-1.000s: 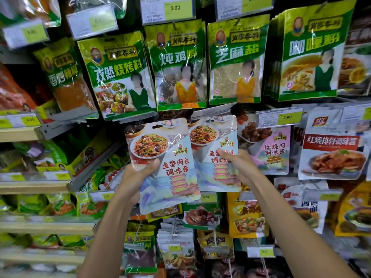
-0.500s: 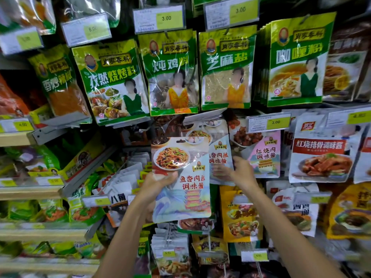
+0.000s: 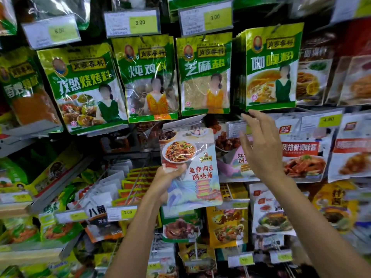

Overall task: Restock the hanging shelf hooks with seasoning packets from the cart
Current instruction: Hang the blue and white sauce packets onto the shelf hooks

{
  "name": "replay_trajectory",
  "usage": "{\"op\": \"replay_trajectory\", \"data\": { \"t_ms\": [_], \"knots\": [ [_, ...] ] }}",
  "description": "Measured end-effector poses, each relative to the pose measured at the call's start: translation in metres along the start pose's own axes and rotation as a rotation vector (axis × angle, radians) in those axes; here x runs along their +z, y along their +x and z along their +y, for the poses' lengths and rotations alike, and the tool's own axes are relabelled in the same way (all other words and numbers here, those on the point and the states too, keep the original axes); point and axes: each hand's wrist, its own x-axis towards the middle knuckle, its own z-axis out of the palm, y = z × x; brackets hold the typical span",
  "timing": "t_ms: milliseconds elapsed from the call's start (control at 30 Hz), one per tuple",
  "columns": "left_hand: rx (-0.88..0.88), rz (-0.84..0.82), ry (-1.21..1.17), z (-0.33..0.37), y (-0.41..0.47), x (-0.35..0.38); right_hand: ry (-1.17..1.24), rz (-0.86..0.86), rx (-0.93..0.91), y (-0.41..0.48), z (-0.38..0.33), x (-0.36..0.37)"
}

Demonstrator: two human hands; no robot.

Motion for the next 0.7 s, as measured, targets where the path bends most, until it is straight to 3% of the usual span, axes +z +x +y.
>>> {"op": "replay_trajectory", "data": {
  "t_ms": [367, 700],
  "knots": [
    [0.0, 0.012, 0.012, -0.004, 0.016, -0.005, -0.032, -0.042, -0.081, 0.001, 0.018, 0.024],
    [0.034, 0.496, 0.054, -0.01, 0.042, 0.013, -0.031, -0.037, -0.069, 0.001, 0.018, 0.024]
  ]
}}
